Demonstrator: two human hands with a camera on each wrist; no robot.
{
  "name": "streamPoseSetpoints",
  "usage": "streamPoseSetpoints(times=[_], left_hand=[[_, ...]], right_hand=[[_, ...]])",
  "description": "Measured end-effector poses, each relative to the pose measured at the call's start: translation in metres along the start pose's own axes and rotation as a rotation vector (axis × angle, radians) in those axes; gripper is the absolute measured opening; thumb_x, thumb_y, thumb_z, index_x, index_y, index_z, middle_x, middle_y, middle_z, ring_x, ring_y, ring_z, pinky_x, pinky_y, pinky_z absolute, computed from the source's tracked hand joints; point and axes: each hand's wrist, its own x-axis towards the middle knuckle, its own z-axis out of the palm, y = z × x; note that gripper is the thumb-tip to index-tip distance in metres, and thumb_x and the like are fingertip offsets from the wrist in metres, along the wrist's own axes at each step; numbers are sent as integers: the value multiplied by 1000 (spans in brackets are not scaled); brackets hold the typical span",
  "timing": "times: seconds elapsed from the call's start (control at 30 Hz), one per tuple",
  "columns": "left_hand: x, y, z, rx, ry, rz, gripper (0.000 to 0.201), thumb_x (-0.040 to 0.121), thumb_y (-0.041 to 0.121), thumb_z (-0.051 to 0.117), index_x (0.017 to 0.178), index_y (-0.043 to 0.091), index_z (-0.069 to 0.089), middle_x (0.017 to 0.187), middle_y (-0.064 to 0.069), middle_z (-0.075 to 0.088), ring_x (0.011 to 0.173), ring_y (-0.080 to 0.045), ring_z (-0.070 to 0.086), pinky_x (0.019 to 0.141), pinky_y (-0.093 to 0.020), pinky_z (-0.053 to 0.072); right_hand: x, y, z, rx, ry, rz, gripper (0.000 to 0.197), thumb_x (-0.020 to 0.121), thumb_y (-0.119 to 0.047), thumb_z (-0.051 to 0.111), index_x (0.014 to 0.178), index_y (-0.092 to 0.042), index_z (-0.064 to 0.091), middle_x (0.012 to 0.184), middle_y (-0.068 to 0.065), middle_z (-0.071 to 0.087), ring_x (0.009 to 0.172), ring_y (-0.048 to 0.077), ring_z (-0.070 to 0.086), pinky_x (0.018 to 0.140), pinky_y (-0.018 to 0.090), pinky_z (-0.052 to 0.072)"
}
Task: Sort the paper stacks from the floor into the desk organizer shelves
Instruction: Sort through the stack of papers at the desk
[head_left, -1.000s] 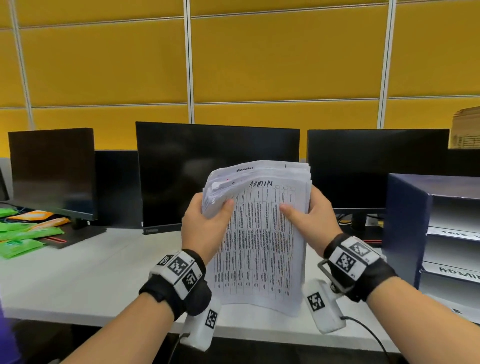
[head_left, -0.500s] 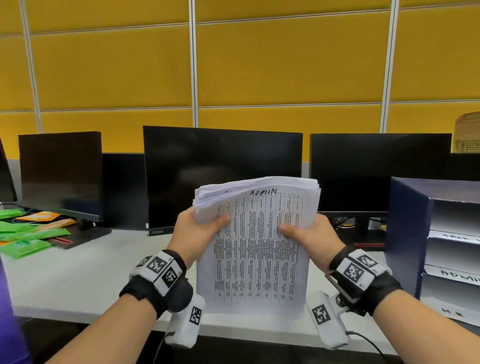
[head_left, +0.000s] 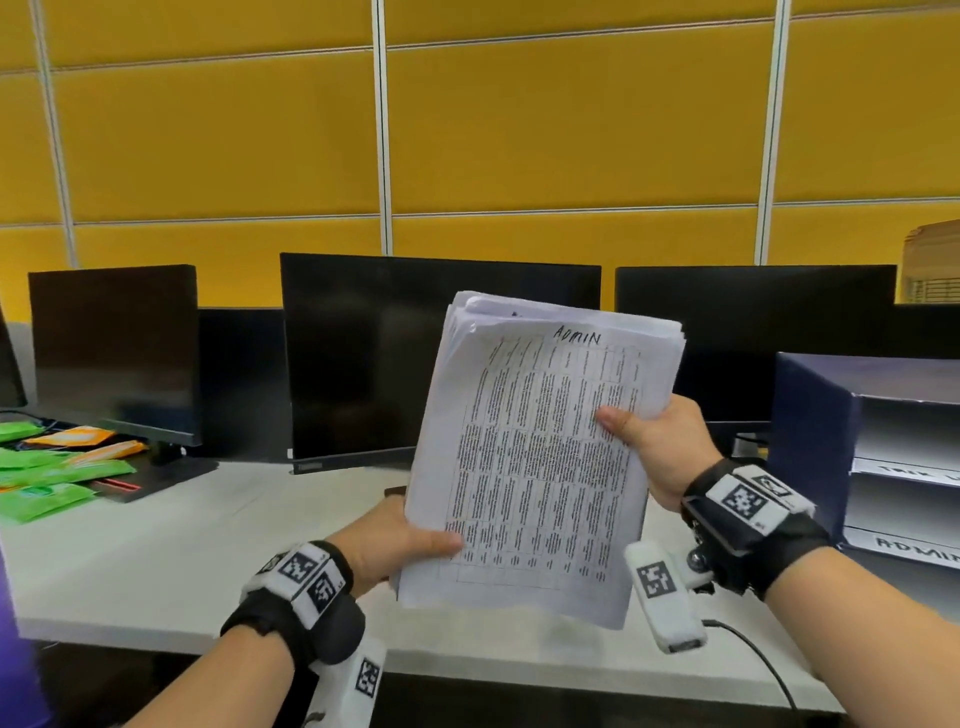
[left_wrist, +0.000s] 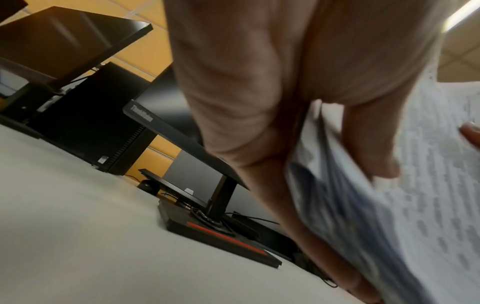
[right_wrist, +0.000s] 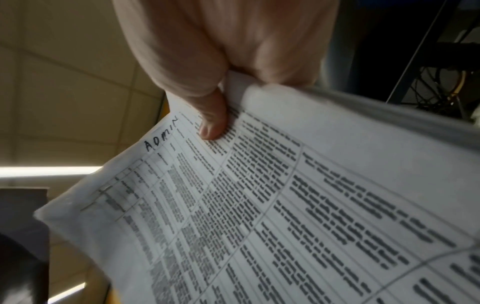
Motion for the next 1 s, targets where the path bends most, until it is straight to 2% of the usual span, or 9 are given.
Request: streamPoseSetpoints(times=[0.13, 0.27, 0.37, 0.43, 0.5, 0.7, 0.77, 0.87, 1.0], left_hand=[[9, -6, 11, 131, 50, -56, 39, 84, 20, 73, 122, 20, 62, 114, 1, 71, 105, -18, 68, 92, -43, 55], [18, -9, 30, 301, 244, -80, 34, 88, 25, 69, 119, 14, 64, 111, 0, 71, 98, -15, 68, 86, -33, 58], [17, -15, 41, 421, 283, -65, 39, 86, 25, 72, 123, 19, 63, 119, 4, 67, 106, -12, 64, 89, -25, 54], [15, -14, 41, 332, 299, 13, 42, 82, 21, 76, 121, 26, 61, 118, 8, 67, 106, -7, 64, 94, -29, 53], [14, -2, 36, 167, 369, 128, 37, 82, 18, 76, 112, 31, 61, 111, 9, 70, 100, -7, 67, 91, -39, 56], [13, 59, 43, -96, 571, 378, 19, 84, 35, 71, 100, 27, 66, 97, 3, 74, 90, -17, 71, 81, -45, 59], [13, 67, 52, -120, 605, 431, 20, 83, 36, 73, 98, 26, 66, 94, 3, 73, 88, -15, 71, 80, -44, 59], [11, 70, 61, -117, 683, 479, 24, 81, 29, 76, 100, 29, 60, 94, 7, 70, 85, -8, 70, 74, -36, 61], [11, 70, 67, -37, 746, 515, 21, 83, 23, 74, 96, 29, 59, 90, 8, 67, 83, -7, 67, 76, -37, 60]], right_hand=[[-2, 2, 3, -126, 60, 4, 28, 87, -2, 62, 114, -12, 63, 106, 8, 70, 97, 25, 67, 88, 51, 53], [-9, 9, 14, -191, 135, -25, 31, 89, -6, 62, 118, -15, 62, 108, 4, 69, 101, 23, 65, 89, 48, 53], [-13, 16, 18, -264, 115, -17, 31, 89, -8, 63, 119, -16, 63, 108, 2, 68, 102, 21, 64, 91, 46, 53], [-14, 19, 17, -295, 113, -13, 32, 88, -8, 63, 119, -17, 62, 108, 1, 68, 103, 21, 64, 90, 44, 53], [-12, 20, 15, -293, 129, -16, 34, 87, -7, 64, 120, -17, 60, 110, 2, 67, 103, 21, 63, 88, 42, 54], [-14, 20, 21, -210, 102, -92, 49, 82, -4, 69, 124, -18, 51, 105, -6, 62, 94, 10, 60, 71, 21, 50], [-17, 22, 22, -235, 114, -127, 58, 80, -6, 72, 127, -21, 43, 106, -7, 59, 92, 4, 58, 71, 21, 50], [-20, 24, 17, -275, 174, -179, 67, 78, -9, 73, 129, -28, 35, 104, -12, 55, 92, 4, 58, 75, 27, 53], [-26, 19, 15, -282, 110, -229, 47, 84, -3, 66, 118, -26, 43, 104, -11, 57, 98, 9, 59, 81, 30, 55]])
